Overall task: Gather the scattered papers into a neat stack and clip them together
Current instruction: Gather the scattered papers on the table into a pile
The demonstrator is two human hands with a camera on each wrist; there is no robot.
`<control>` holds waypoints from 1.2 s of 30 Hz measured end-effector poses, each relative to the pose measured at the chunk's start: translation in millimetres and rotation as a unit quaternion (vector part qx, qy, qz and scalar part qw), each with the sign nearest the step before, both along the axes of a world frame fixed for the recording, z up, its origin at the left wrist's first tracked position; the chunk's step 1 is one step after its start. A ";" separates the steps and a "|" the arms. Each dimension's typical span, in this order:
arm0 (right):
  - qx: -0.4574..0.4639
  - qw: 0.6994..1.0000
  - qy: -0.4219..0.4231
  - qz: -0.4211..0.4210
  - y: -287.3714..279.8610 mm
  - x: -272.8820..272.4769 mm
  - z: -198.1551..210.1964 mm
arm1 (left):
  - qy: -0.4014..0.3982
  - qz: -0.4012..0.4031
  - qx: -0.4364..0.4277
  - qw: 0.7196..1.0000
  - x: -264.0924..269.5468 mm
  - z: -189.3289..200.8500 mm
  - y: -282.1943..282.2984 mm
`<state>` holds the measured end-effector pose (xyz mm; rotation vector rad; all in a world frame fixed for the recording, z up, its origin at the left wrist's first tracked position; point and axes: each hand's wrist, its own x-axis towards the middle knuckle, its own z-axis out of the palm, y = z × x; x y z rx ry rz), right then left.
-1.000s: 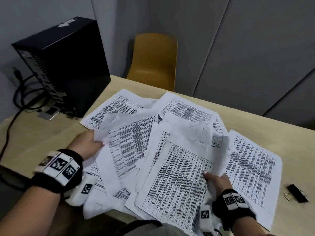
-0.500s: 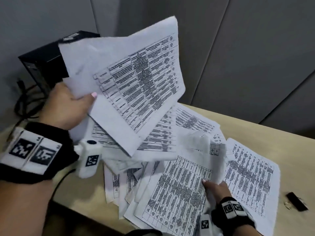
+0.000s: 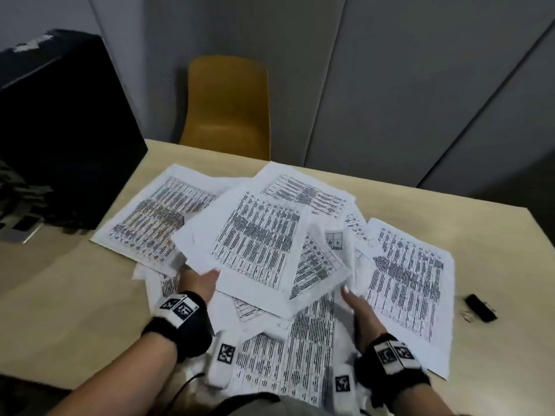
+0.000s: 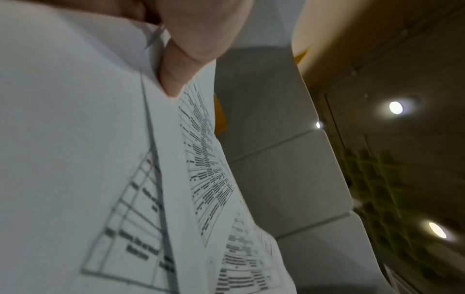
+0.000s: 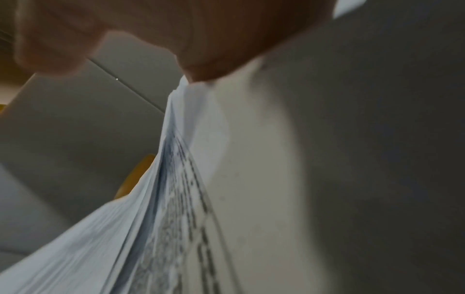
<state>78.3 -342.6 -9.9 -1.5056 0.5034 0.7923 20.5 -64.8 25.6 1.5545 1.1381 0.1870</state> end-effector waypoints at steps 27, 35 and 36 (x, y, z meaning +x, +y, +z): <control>-0.043 0.995 -0.065 -0.058 -5.6 -1.4 -6.3 | 0.013 -0.205 -0.095 0.974 40.3 -7.9 57.0; -0.039 0.998 -0.040 -0.004 -6.5 8.1 -8.3 | 0.034 -0.334 0.126 0.933 61.6 19.7 52.6; -0.018 0.999 -0.043 -0.014 -8.3 10.8 -11.5 | 0.029 -0.353 0.133 0.926 66.3 21.1 48.5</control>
